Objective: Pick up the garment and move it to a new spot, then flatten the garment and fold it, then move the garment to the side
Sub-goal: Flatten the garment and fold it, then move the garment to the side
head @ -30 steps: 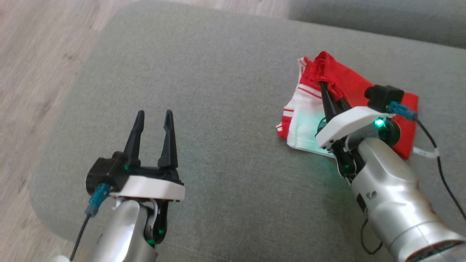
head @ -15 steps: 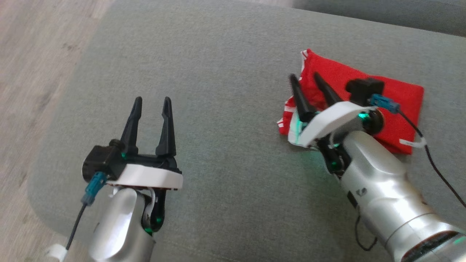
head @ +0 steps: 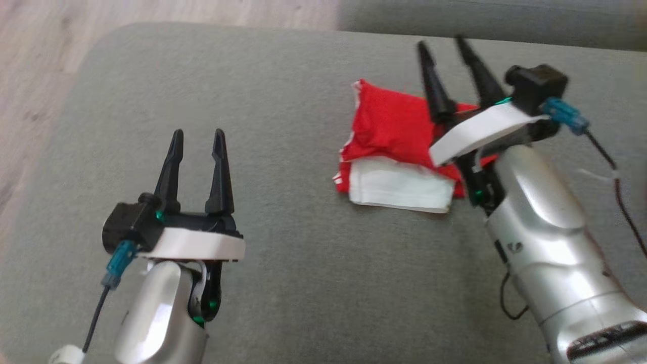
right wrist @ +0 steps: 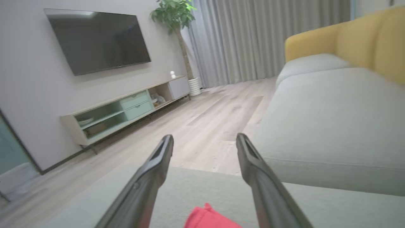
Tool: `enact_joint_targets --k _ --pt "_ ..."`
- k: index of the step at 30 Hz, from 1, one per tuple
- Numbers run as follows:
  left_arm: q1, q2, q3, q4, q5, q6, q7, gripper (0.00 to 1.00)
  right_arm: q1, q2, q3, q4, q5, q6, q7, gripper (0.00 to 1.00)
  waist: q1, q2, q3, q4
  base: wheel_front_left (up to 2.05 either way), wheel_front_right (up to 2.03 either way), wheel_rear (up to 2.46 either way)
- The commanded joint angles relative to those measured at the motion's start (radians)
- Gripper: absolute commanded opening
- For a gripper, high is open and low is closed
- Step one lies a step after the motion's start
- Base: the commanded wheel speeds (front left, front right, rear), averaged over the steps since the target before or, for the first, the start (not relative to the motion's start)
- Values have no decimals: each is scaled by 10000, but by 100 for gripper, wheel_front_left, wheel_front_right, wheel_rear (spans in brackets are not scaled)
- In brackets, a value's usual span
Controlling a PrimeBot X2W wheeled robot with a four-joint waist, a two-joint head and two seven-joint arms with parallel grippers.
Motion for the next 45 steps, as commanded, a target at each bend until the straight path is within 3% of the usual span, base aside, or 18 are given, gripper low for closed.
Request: enact_joint_targets --k 1,6,10,15,29,39,45 --pt "-58 200 372 -369 71 38 -62 100 76 183 -385 -520 -594 -7 -108 100 0 0 -209 -422 0 0 0" --pt "117 178 730 -631 180 29 -62 100 1211 176 -2441 -1727 -2235 -7 -108 100 0 0 -383 -1028 0 0 0" --pt "323 164 1020 -605 340 -30 -62 100 2271 139 -3480 -2804 -3323 -7 -108 100 0 0 -529 -1470 0 0 0" --pt "696 89 1263 -612 447 -228 -62 100 3579 165 -4571 -3655 -3726 -7 -108 100 0 0 -752 -1855 0 0 0" --pt "1408 -45 1636 -375 658 -449 -62 100 5694 182 -4135 -4654 -2736 -7 -108 100 0 0 -766 -2075 0 0 0" --pt "1136 -49 1317 -302 665 -522 -62 100 5295 182 -4224 -4385 -2844 -7 -108 100 0 0 -436 -1828 0 0 0" --pt "744 -50 986 -323 658 -544 -62 100 4195 182 -4053 -3223 -2714 -7 -5 100 0 0 255 -1438 0 0 0"
